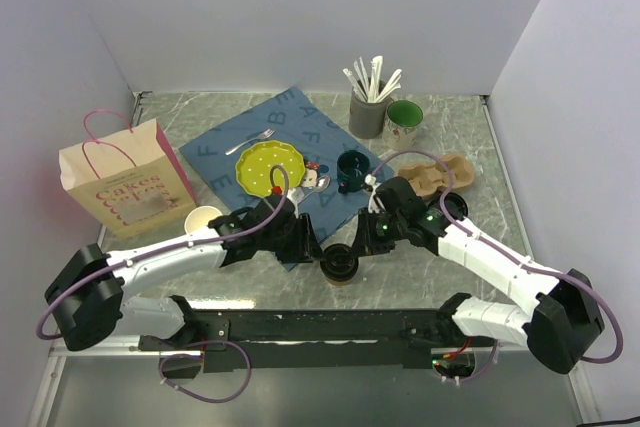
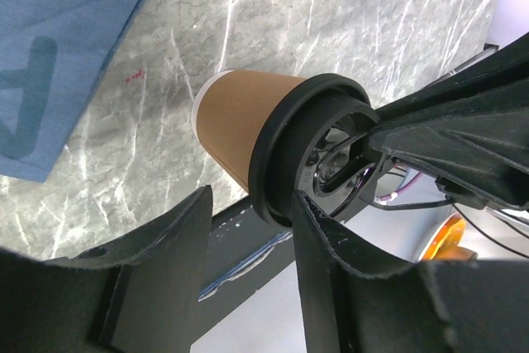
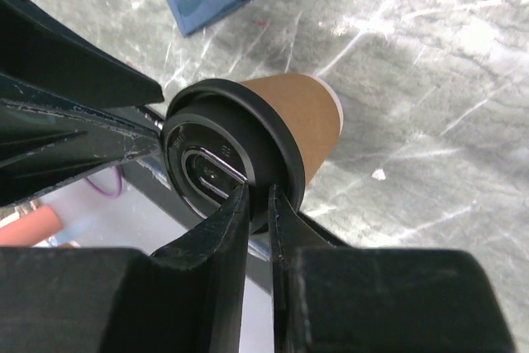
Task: Pack the takeout coffee
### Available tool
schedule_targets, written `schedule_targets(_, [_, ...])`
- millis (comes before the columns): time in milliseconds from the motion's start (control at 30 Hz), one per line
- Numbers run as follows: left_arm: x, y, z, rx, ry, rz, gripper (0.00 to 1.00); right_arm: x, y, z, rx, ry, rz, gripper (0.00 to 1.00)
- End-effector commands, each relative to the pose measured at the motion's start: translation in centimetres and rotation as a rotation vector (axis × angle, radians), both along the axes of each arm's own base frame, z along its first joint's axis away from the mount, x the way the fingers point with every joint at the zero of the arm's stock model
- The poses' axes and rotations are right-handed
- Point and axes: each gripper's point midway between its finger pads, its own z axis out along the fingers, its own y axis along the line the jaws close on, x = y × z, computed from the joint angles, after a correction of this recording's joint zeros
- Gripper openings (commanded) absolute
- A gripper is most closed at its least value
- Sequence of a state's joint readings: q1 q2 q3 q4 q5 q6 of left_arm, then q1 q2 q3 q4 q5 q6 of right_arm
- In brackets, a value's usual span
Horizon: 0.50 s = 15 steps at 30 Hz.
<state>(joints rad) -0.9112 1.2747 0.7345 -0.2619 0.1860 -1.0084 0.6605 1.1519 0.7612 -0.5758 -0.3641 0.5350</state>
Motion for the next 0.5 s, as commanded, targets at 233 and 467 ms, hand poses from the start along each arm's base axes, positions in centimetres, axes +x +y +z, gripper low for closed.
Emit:
schedule_targets(233, [-0.1, 2.5, -2.4, 0.229, 0.009, 0.013, 0.50, 0.2, -2.6, -2.2, -0.185, -0.005, 0.005, 0.14])
schedule_targets(467, [1.3, 1.2, 1.4, 0.196, -0.049, 0.012, 0.53, 1.3, -1.2, 1.2, -0.137, -0.040, 0.034, 0.21])
